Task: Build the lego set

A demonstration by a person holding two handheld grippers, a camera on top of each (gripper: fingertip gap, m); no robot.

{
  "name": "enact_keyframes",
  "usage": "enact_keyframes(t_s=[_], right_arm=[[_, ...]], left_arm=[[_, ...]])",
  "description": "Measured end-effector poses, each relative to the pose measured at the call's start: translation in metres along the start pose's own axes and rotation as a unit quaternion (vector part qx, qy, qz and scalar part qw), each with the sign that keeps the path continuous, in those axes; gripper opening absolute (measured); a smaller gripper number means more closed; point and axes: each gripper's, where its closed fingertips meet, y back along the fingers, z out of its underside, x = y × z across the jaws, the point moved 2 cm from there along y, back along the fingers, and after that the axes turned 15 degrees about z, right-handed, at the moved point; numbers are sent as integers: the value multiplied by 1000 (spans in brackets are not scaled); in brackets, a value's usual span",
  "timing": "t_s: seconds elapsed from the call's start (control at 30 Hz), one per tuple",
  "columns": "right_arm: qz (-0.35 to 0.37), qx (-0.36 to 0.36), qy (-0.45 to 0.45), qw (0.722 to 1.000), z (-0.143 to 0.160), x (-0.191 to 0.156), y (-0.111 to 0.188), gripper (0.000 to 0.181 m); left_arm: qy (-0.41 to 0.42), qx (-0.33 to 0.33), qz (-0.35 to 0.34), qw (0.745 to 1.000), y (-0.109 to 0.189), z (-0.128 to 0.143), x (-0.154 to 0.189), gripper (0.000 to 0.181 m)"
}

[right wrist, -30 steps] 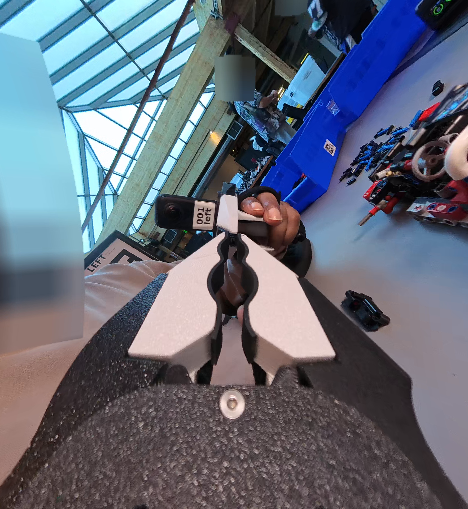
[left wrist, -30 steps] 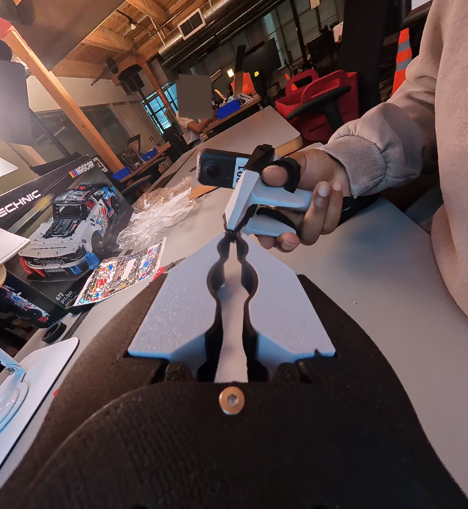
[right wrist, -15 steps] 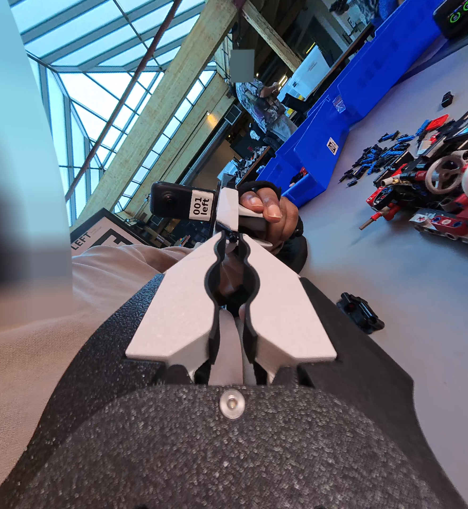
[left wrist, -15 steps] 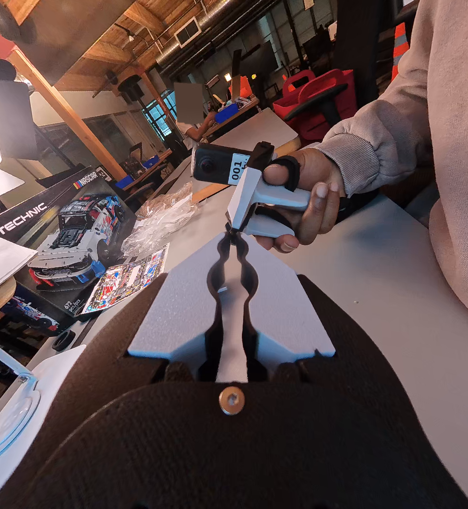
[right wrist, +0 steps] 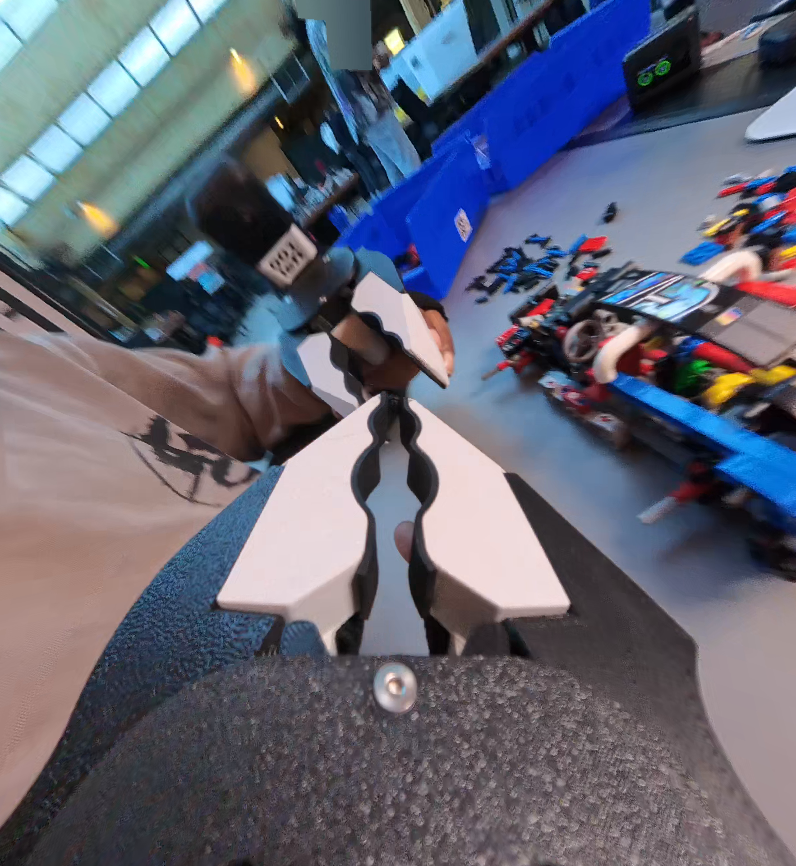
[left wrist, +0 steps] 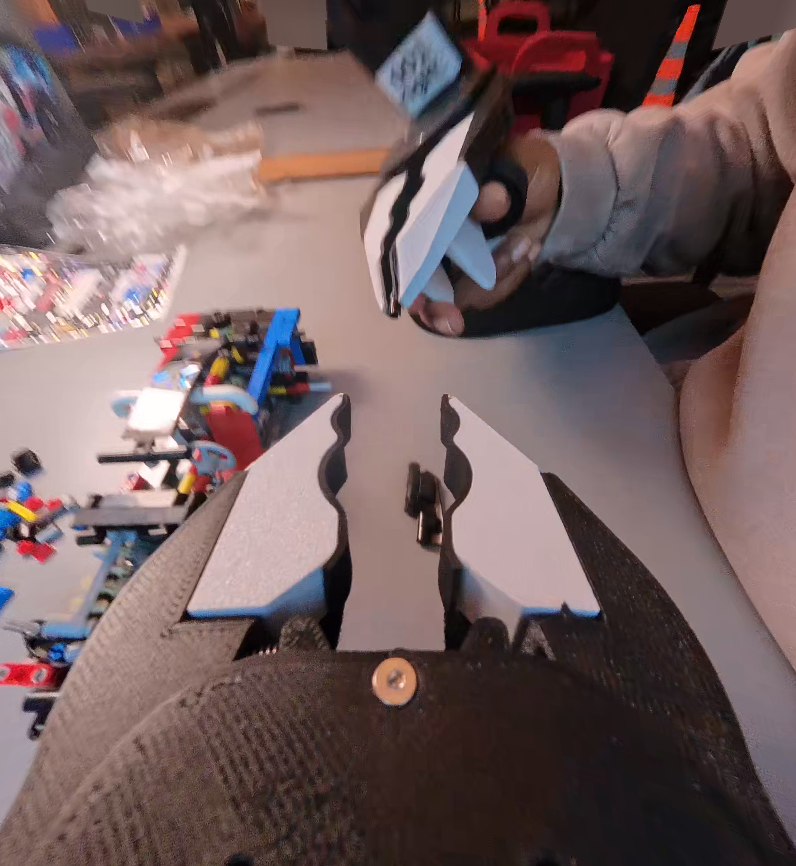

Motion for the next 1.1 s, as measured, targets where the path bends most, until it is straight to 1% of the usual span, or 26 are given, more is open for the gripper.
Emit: enact_keyframes(t_s=[0.07,0.17,0.23,0.3,0.4,0.57,0.7,1.0,1.1], right_arm=[[57,-54,106,991,6,11,1,2],[95,-136,204,965,24,20,-2,2],[106,-172,249,947,37,24,-8,2],[107,-202,277,933,48,25,-15,2],[115,-237,318,911,57,29,-25,2],[112,-289,361,880,64,29,-33,3],[114,-325,376,860,69,30,-35,3],[136,-377,393,827,73,32,-40,3],[139,-401,413,806,73,31,-41,2]], left_arm=[[64,-69,26,995,-4,27,-2,38],[102,-147,59,982,-12,56,6,41],[105,-180,66,976,-16,66,9,39],[91,-198,55,974,-18,69,8,31],[73,-209,49,974,-20,70,8,19],[69,-213,47,974,-22,70,8,18],[64,-211,46,974,-22,70,7,18],[55,-206,54,975,-22,70,8,18],[49,-204,53,976,-22,71,8,19]])
